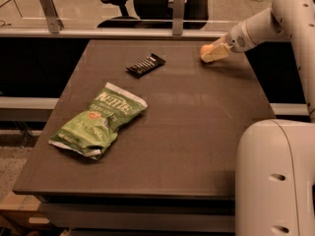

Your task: Move orange near green jalapeno chip bag

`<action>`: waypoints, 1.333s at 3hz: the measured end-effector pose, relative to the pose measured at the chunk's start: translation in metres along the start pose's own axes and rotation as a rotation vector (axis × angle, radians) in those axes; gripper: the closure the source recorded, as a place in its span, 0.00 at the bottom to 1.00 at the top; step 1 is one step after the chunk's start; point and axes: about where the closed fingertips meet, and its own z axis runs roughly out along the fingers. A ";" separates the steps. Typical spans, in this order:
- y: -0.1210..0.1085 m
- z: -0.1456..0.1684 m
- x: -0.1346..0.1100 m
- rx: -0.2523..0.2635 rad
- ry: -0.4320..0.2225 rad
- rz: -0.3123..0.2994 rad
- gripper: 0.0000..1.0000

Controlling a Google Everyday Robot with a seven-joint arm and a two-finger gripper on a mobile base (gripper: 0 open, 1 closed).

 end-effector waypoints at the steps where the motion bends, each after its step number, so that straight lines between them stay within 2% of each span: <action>1: 0.008 -0.002 -0.011 0.000 0.023 -0.020 1.00; 3: 0.049 -0.030 -0.041 0.025 0.047 -0.060 1.00; 4: 0.080 -0.046 -0.048 0.037 0.018 -0.076 1.00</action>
Offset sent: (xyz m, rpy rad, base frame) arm -0.0654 0.0430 0.0575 -0.1083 -0.0368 0.0197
